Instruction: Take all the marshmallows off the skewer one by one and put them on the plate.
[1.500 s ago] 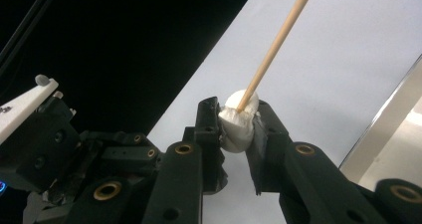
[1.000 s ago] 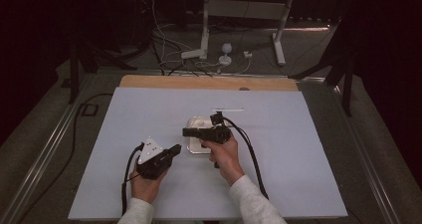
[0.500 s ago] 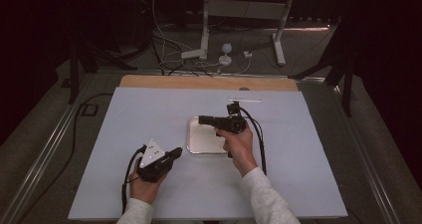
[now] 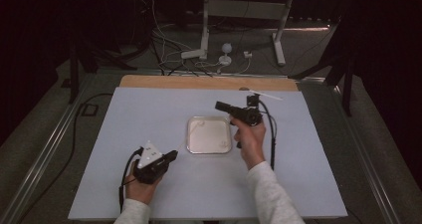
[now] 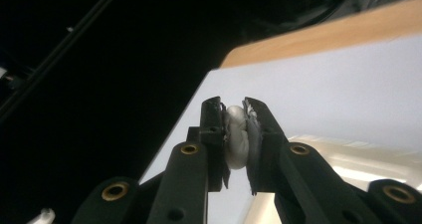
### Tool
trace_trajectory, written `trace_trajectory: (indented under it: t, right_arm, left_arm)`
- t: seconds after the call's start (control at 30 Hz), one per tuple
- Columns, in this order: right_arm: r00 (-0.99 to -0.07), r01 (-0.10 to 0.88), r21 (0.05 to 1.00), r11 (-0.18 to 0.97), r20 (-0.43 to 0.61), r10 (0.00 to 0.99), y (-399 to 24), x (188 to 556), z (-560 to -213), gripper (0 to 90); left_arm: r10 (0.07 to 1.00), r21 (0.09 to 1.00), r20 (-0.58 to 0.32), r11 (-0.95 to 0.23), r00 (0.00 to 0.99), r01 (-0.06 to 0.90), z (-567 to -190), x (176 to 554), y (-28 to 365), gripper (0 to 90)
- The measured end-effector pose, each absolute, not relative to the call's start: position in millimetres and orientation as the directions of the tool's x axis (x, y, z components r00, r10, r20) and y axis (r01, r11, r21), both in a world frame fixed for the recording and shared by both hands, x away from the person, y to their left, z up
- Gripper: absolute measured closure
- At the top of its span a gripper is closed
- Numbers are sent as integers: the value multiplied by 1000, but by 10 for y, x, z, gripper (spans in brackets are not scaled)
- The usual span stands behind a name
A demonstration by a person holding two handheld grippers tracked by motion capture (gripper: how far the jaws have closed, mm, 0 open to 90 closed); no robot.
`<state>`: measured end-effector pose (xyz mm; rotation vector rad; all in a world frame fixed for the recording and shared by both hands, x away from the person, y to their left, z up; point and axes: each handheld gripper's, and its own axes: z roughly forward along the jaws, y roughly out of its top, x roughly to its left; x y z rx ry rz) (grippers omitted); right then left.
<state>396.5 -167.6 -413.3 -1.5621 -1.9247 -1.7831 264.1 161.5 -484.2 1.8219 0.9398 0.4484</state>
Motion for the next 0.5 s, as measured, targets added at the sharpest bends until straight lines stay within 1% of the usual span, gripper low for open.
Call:
trace_trajectory:
  t: [0.07,0.13,0.27,0.5]
  right_arm:
    - [-510,683,718,-138,603,614,-1719,3942,-4060,798]
    - [-534,673,733,-97,573,622,-1696,3924,-4050,794]
    - [-538,683,725,-82,577,615,-1628,3929,-4133,788]
    - [-542,683,729,-33,537,647,-1567,3948,-4207,772]
  left_arm:
    - [774,904,-128,-166,621,393,-4810,2662,1626,900]
    - [777,900,-121,-176,618,398,-4822,2663,1602,900]
    - [781,901,-109,-184,615,394,-4823,2659,1598,900]
    - [789,901,-117,-172,604,399,-4827,2668,1630,900]
